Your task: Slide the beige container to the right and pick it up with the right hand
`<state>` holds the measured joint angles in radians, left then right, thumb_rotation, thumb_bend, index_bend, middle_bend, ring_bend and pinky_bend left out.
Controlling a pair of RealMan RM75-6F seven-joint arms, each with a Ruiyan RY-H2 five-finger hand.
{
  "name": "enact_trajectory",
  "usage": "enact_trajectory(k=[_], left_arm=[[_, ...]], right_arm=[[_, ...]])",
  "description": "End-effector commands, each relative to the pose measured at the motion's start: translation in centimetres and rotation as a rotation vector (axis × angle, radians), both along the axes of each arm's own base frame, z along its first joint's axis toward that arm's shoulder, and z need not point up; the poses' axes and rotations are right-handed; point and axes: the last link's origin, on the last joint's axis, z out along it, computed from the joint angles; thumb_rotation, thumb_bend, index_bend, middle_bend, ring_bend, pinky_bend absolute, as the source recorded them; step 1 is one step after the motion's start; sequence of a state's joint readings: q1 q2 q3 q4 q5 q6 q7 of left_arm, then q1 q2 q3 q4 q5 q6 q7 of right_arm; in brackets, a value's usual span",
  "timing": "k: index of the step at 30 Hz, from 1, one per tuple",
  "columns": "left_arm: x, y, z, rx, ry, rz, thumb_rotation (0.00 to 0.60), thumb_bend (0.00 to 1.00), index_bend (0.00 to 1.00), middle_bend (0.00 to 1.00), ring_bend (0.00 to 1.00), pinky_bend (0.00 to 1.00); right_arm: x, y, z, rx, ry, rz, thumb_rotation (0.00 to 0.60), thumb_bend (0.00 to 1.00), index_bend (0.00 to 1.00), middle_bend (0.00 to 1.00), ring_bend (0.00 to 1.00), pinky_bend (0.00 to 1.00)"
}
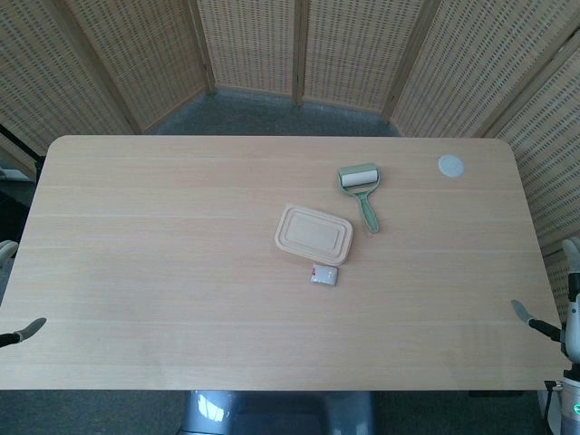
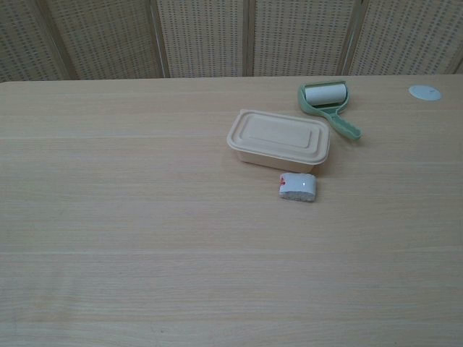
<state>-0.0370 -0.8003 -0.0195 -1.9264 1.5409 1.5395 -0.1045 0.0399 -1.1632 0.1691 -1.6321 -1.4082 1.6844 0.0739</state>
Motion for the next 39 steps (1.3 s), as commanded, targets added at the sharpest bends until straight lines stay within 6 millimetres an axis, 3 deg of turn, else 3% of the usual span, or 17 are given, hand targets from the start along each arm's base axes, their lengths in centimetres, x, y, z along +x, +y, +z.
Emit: enact_trajectory(k=[1,10,15,20,24,30,39], left_arm=[[-0.1,0.0,0.0,0.001,0.000,0.002,0.600,0.00,0.00,0.00,0.00,0.00],[0.3,-0.2,0.2,0.015,0.006,-0.003,0.600,0.00,0.00,0.00,0.00,0.00],[-0.2,0.0,0.2,0.021,0.018,0.016,0.600,0.00,0.00,0.00,0.00,0.00],[-0.7,0.4,0.0,0.021,0.034,0.038,0.600,0.00,0.00,0.00,0.00,0.00],[-1.1,0.6,-0.3,0.017,0.046,0.051,0.600,0.00,0.00,0.00,0.00,0.00],[-1.5,0.8,-0.3,0.020,0.055,0.065,0.600,0.00,0.00,0.00,0.00,0.00],[-1.6,0.8,-0.5,0.013,0.058,0.068,0.600,0.00,0.00,0.00,0.00,0.00]], right_arm=[[0.0,0.0,-0.1,0.003,0.004,-0.001,0.598,0.00,0.00,0.00,0.00,0.00],[0.1,-0.3,-0.6,0.051,0.016,-0.007,0.593,0.00,0.00,0.00,0.00,0.00],[1.2,-3.0,-1.5,0.135,0.062,0.008,0.571,0.00,0.00,0.00,0.00,0.00],[4.3,-7.7,-3.9,0.305,0.134,0.054,0.519,0.00,0.00,0.00,0.00,0.00],[7.3,-11.2,-6.9,0.447,0.156,0.080,0.476,0.00,0.00,0.00,0.00,0.00],[11.4,-14.2,-10.7,0.599,0.158,0.101,0.439,0.00,0.00,0.00,0.00,0.00],[17.1,-16.9,-14.8,0.741,0.214,0.125,0.433,0.00,0.00,0.00,0.00,0.00]])
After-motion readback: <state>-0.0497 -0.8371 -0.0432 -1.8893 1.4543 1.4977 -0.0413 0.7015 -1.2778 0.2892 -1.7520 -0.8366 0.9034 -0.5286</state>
